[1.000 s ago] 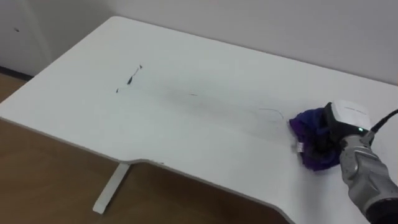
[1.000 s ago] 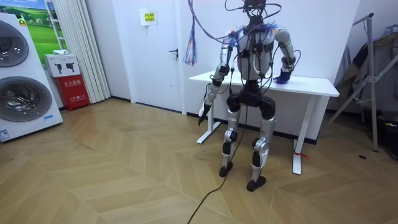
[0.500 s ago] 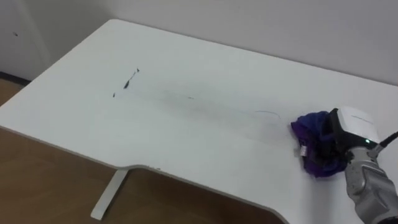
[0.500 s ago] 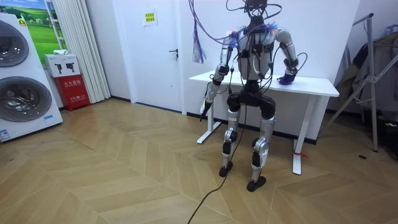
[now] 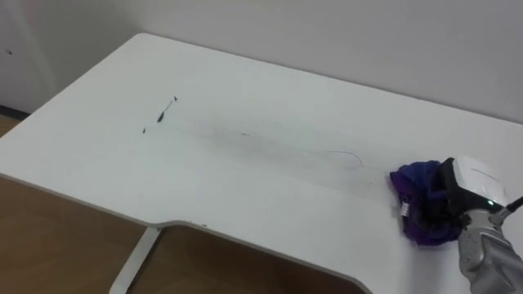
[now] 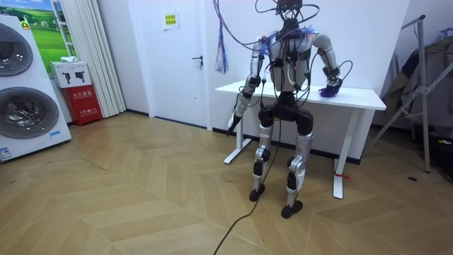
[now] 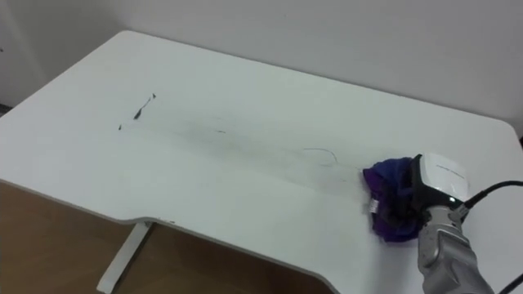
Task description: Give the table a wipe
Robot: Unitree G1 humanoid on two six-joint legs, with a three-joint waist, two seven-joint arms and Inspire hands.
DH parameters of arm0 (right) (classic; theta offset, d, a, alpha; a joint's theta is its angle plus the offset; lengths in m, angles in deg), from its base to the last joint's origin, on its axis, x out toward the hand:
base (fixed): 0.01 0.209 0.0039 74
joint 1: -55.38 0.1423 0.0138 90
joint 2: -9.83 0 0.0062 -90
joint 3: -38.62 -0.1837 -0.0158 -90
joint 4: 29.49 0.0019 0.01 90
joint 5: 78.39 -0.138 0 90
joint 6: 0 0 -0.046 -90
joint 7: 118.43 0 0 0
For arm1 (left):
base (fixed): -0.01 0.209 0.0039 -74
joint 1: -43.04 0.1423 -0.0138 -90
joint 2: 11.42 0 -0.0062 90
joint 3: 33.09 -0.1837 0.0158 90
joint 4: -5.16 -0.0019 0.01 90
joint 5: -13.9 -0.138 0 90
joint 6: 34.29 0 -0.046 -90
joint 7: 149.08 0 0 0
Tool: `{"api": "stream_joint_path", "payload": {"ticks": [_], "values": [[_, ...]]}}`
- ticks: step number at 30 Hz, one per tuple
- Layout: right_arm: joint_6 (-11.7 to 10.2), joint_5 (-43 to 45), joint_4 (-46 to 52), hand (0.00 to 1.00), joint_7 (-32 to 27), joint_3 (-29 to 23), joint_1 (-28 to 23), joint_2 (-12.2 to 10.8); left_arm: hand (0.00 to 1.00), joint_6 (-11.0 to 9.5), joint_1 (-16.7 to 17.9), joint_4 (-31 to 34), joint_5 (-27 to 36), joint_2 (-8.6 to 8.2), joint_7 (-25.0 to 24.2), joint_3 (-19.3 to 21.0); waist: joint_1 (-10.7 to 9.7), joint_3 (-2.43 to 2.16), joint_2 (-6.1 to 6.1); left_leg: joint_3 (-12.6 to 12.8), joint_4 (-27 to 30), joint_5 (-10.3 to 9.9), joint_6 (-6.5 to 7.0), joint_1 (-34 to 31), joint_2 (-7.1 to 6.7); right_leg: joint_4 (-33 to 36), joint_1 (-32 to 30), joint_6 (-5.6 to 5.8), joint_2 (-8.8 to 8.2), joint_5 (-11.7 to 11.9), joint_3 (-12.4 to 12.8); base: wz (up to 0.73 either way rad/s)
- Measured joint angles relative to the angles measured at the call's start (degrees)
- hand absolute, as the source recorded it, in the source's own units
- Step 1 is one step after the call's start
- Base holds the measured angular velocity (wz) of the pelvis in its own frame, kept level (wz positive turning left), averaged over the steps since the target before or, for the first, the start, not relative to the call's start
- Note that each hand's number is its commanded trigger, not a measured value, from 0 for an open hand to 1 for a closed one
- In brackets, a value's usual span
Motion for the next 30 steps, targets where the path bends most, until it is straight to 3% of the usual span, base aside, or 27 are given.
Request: {"api": "stream_joint_path", "payload": {"ticks": [1,2,3,4,5,9,14,19,23,30], "values": [[0.00,0.00,0.00,1.00,-0.04,-0.36,-0.31,0.00,0.00,0.00,0.00,0.00,-0.14,-0.01,-0.02,0.00,0.01,-0.04,0.06,-0.02,0.02,0.00,0.00,0.08,0.00,0.03,0.06,0.00,0.00,0.00,0.00,0.00],[0.00,0.00,0.00,0.68,-0.05,-0.43,-0.36,0.00,0.00,0.00,-0.01,0.00,-0.15,-0.02,-0.04,0.00,0.00,-0.06,0.09,0.01,0.02,0.00,0.00,0.10,0.01,0.03,0.06,0.00,0.00,0.00,0.02,0.00],[0.00,0.00,0.01,0.29,-0.06,-0.73,-0.52,0.00,0.00,0.00,-0.14,0.00,-0.15,-0.02,-0.13,0.00,-0.02,-0.09,0.14,0.02,0.05,0.00,-0.01,0.08,0.01,0.02,0.07,0.00,0.00,0.00,0.02,0.00],[0.00,0.00,0.06,0.05,-0.07,-1.10,-0.77,0.00,0.00,-0.01,-0.30,0.01,-0.16,-0.02,-0.20,0.00,-0.01,-0.13,0.22,0.01,0.11,0.00,-0.01,0.07,0.00,0.04,0.11,0.00,0.00,0.00,0.02,0.00],[0.00,0.00,0.10,0.00,-0.07,-1.25,-0.88,0.00,0.00,-0.02,-0.35,0.01,-0.16,-0.02,-0.22,0.01,-0.01,-0.15,0.25,0.01,0.12,0.00,-0.01,0.05,0.00,0.07,0.13,0.00,0.00,0.00,0.03,0.00],[0.13,0.21,-0.05,0.00,-0.24,-2.00,-1.28,0.30,0.00,-0.04,-0.45,0.04,-0.85,-0.04,-0.22,0.00,-0.05,-0.20,0.33,0.03,0.11,-0.02,-0.04,0.05,0.01,0.05,0.14,0.00,0.00,0.00,0.09,0.00],[1.87,-0.59,-1.67,0.00,-0.26,-3.96,-2.37,0.56,0.00,-0.03,-0.42,0.02,-0.51,-0.19,-0.18,0.00,-0.74,-0.18,0.31,0.04,0.00,-0.02,-0.04,0.04,0.04,0.05,0.20,0.00,0.03,0.00,0.21,0.00],[1.73,-3.37,-1.43,0.00,-0.31,-6.90,-2.49,-1.08,0.00,-0.17,-0.66,-0.08,0.08,-1.22,-0.14,-0.03,-1.93,-0.11,0.69,0.38,-0.05,-0.02,-0.04,0.19,0.11,0.05,0.22,0.00,0.04,0.00,0.53,-0.02],[1.70,-3.70,-1.69,0.00,-0.52,-8.17,-2.55,-1.12,0.00,-0.21,-0.41,-0.27,0.50,-1.35,-0.14,-0.21,-2.67,0.08,0.96,0.36,-0.14,-0.05,-0.04,0.16,0.12,0.05,0.17,0.00,0.04,0.00,0.52,0.00],[0.06,-4.00,1.51,0.00,-1.32,-8.30,-3.20,-2.62,0.00,-0.37,-0.59,-1.70,1.54,-1.57,0.25,-0.40,-4.69,0.32,1.23,1.93,-0.67,-0.20,-0.06,0.85,0.51,0.05,-0.10,0.01,0.21,0.00,2.23,-0.12]]}}
